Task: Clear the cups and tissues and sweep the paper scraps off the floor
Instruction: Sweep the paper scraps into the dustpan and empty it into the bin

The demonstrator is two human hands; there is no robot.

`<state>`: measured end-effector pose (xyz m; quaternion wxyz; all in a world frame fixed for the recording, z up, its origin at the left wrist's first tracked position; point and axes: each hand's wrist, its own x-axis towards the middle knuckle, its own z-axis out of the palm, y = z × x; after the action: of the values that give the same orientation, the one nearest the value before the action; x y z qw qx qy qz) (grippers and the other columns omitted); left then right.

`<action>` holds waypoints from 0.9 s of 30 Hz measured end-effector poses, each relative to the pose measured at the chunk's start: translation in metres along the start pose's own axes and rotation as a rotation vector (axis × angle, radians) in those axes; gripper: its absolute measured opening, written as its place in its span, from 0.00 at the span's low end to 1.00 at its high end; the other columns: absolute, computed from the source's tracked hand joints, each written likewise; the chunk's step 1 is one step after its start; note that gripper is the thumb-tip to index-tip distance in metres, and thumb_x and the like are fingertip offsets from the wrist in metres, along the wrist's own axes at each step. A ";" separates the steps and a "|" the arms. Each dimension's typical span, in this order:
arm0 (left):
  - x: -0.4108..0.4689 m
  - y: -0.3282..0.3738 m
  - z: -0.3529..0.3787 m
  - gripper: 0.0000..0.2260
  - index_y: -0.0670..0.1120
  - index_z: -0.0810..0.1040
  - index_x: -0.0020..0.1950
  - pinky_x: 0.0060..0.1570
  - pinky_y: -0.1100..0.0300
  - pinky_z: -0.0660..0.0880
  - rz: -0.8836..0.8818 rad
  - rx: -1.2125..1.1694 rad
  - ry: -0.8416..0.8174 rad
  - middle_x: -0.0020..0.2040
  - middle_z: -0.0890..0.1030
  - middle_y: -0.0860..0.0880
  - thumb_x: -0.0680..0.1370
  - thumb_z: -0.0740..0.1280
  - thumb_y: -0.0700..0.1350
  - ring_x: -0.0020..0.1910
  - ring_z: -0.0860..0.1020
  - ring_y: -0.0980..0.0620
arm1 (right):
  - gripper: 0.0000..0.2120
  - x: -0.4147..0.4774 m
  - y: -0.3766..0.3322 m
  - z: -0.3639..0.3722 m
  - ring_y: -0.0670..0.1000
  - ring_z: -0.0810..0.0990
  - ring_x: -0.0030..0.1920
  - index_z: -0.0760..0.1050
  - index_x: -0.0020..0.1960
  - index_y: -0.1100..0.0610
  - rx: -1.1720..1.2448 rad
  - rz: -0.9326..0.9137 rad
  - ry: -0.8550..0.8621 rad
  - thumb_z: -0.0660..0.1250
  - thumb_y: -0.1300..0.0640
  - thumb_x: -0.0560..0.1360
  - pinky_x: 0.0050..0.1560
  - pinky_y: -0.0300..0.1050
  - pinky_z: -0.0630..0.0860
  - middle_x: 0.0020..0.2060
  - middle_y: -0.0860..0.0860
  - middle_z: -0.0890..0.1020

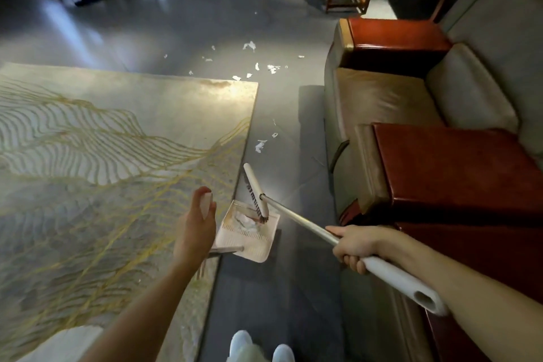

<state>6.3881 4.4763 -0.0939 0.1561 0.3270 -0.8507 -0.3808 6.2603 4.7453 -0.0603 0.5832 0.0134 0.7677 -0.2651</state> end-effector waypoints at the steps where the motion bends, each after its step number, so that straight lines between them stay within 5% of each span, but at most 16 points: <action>1: 0.009 0.006 0.003 0.07 0.52 0.67 0.59 0.37 0.55 0.65 0.004 -0.008 0.004 0.39 0.76 0.46 0.81 0.58 0.47 0.36 0.75 0.43 | 0.36 0.002 -0.004 -0.009 0.42 0.66 0.17 0.53 0.76 0.41 0.012 -0.008 0.016 0.56 0.67 0.74 0.18 0.33 0.65 0.17 0.47 0.70; 7: 0.086 0.031 0.031 0.09 0.50 0.68 0.60 0.40 0.54 0.68 0.055 -0.041 -0.017 0.43 0.77 0.45 0.81 0.58 0.47 0.40 0.76 0.44 | 0.35 0.049 -0.054 -0.066 0.44 0.68 0.19 0.54 0.76 0.42 0.069 -0.030 0.155 0.59 0.67 0.75 0.21 0.36 0.68 0.26 0.52 0.74; 13: 0.191 0.034 0.059 0.09 0.51 0.68 0.60 0.36 0.53 0.71 0.031 -0.055 -0.042 0.35 0.77 0.42 0.81 0.59 0.48 0.33 0.77 0.40 | 0.29 0.121 -0.144 -0.123 0.46 0.70 0.24 0.62 0.73 0.51 0.047 -0.065 0.266 0.60 0.66 0.73 0.25 0.39 0.70 0.33 0.56 0.75; 16: 0.237 0.042 0.069 0.08 0.52 0.68 0.59 0.42 0.47 0.76 0.012 -0.102 -0.062 0.41 0.78 0.40 0.80 0.59 0.47 0.39 0.78 0.38 | 0.28 0.148 -0.184 -0.150 0.49 0.71 0.25 0.62 0.72 0.55 0.024 -0.088 0.305 0.60 0.67 0.73 0.26 0.41 0.71 0.33 0.57 0.76; 27: 0.390 0.066 0.128 0.07 0.52 0.69 0.58 0.33 0.58 0.66 -0.052 -0.015 -0.111 0.36 0.75 0.50 0.80 0.60 0.46 0.33 0.75 0.49 | 0.21 0.253 -0.296 -0.267 0.49 0.74 0.26 0.70 0.67 0.58 0.006 -0.085 0.414 0.61 0.66 0.74 0.23 0.38 0.71 0.33 0.57 0.78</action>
<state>6.0054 4.3159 -0.1224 0.1009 0.3262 -0.8463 -0.4088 5.8445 4.5310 -0.1244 0.4013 0.0370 0.8702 -0.2835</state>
